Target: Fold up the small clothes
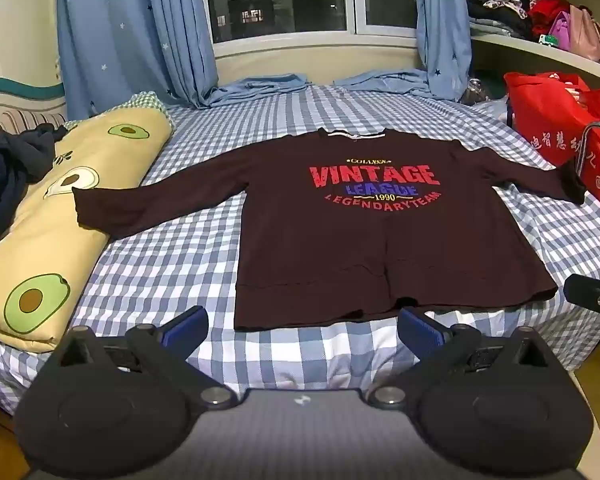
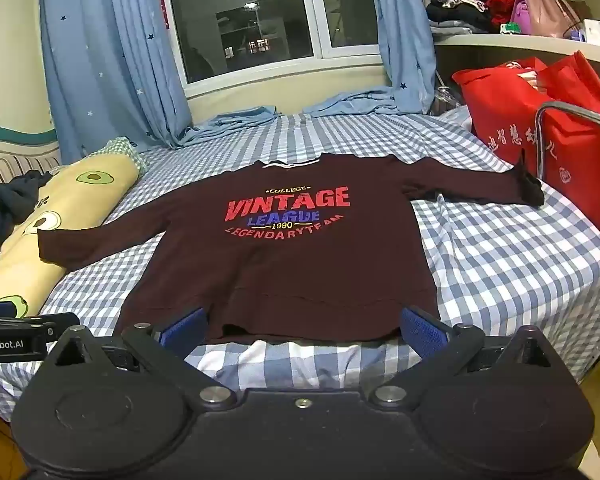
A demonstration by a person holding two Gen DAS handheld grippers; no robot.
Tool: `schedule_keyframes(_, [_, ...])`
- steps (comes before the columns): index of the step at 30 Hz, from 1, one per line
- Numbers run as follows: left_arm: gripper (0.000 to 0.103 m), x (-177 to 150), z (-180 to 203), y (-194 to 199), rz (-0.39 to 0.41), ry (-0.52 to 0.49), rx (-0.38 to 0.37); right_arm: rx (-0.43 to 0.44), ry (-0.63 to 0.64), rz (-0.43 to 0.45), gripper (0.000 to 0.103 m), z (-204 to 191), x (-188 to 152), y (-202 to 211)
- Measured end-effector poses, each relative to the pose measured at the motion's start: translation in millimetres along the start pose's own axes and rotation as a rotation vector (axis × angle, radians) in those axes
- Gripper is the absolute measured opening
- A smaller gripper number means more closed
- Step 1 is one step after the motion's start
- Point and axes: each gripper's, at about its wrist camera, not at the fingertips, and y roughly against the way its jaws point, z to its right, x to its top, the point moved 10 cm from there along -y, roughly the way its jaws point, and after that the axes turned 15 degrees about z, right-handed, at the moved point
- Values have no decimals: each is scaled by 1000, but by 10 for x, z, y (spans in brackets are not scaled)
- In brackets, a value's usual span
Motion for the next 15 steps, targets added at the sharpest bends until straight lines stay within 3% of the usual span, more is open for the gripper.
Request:
schedule_keyframes(8, [102, -188, -11, -3, -5, -11, 2, -16, 0, -18, 103, -6, -49, -14])
schedule_keyframes(15, [102, -108, -19, -54, -35, -12, 2, -24, -2, -38, 103, 11, -51, -69])
